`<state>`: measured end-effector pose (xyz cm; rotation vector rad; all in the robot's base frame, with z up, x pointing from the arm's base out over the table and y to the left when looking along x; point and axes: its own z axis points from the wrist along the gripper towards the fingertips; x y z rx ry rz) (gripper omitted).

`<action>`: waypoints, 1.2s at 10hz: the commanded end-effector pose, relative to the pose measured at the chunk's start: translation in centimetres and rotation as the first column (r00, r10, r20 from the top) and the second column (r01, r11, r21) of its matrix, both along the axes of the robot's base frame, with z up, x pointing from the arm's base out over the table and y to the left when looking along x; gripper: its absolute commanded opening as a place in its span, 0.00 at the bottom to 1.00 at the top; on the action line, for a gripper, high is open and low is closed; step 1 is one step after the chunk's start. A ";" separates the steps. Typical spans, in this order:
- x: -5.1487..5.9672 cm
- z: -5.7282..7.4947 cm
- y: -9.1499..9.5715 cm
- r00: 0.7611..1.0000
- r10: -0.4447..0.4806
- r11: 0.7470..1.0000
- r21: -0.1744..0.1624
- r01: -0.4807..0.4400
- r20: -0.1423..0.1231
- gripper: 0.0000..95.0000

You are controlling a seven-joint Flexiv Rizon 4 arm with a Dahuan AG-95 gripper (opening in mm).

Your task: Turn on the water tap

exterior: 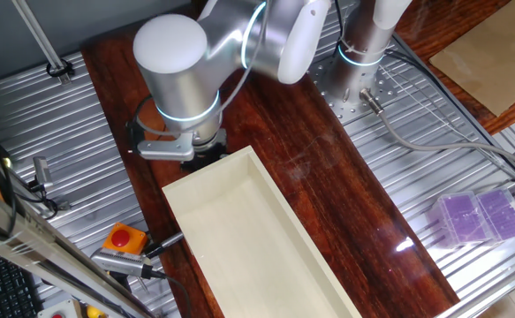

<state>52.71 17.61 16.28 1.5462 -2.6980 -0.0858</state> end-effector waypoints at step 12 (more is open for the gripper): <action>0.4 -0.2 0.6 0.998 0.059 0.998 -0.004 -0.059 0.030 0.00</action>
